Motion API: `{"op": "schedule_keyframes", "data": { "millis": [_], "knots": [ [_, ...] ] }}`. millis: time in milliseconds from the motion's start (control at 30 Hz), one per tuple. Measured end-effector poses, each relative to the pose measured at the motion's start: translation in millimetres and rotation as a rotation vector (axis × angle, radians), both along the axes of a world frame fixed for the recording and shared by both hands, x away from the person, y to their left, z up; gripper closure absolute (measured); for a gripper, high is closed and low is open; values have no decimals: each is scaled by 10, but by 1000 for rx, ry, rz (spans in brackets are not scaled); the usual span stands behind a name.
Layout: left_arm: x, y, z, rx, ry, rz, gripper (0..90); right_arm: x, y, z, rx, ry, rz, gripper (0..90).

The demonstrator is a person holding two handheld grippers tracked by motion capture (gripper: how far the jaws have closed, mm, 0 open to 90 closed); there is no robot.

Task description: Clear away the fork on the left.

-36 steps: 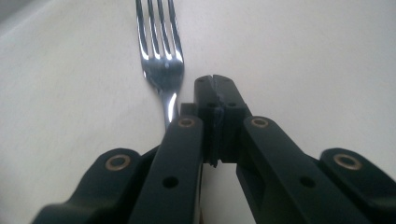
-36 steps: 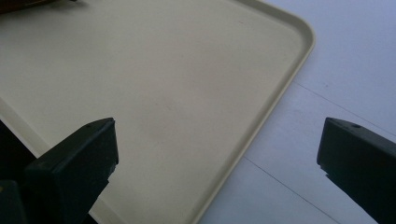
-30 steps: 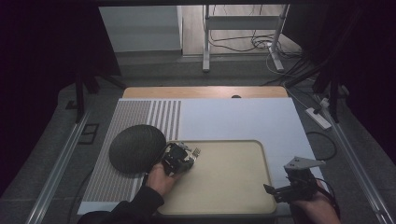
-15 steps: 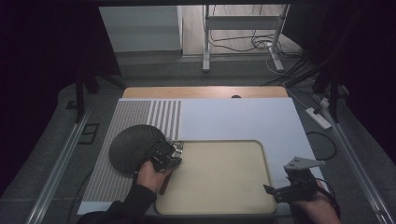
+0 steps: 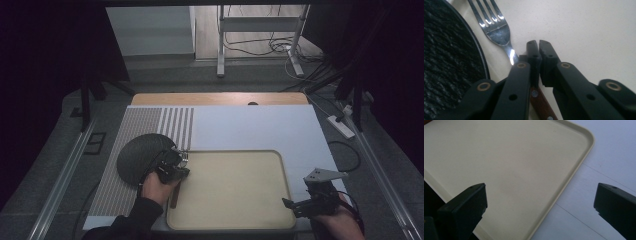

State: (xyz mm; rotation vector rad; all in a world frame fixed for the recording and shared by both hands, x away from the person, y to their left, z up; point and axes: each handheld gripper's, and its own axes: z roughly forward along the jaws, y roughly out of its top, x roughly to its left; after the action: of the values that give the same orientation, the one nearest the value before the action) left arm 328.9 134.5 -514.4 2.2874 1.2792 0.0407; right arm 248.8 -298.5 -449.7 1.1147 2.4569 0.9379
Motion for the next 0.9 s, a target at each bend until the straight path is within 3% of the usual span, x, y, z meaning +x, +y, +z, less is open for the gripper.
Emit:
{"op": "schedule_keyframes", "data": {
  "millis": [267, 567, 900],
  "knots": [
    [-37, 64, 106, -61, -61, -19, 635, 1, 1, -1, 0, 1, 0, 0],
    [-48, 151, 158, -95, -140, -42, 385, 4, -1, -1, 2, 5, -2, 0],
    [-80, 207, 243, -134, -186, -62, 162, 5, -3, -3, 7, 7, -2, 0]
  ]
}}
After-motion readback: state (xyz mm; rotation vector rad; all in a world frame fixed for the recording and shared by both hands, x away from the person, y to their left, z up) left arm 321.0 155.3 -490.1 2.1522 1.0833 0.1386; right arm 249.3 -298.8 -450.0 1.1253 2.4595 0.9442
